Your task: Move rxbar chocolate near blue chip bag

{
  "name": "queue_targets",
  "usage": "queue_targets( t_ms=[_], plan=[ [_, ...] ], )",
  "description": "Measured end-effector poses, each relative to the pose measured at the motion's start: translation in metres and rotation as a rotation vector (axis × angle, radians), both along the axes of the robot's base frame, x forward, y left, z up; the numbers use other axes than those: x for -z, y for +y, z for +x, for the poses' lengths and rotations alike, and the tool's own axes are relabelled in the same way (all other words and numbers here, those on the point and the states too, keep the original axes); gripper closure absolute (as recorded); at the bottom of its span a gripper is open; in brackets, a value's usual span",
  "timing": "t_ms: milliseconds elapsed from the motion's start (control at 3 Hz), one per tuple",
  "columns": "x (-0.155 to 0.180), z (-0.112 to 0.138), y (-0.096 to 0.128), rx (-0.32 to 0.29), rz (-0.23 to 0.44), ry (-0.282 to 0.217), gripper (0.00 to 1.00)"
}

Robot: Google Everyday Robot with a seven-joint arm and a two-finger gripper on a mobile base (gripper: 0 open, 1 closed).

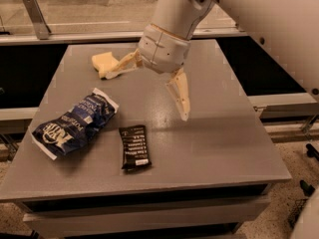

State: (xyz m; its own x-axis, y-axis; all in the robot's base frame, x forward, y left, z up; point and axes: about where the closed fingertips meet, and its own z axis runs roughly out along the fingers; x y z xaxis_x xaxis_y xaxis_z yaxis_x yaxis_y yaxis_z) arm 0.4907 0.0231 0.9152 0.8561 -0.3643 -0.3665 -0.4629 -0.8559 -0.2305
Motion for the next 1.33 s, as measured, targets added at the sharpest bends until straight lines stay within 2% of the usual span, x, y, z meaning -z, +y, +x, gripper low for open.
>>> queue_targets(
  t_ms=[333, 667, 1000, 1333],
  plan=[
    [0.012, 0.029, -0.04, 0.116, -0.038, -0.012, 0.0],
    [0.023, 0.052, -0.083, 0.253, -0.032, -0.007, 0.0],
    [0.028, 0.068, -0.122, 0.42, -0.041, -0.032, 0.0],
    [0.028, 0.068, -0.122, 0.42, -0.041, -0.033, 0.0]
  ],
)
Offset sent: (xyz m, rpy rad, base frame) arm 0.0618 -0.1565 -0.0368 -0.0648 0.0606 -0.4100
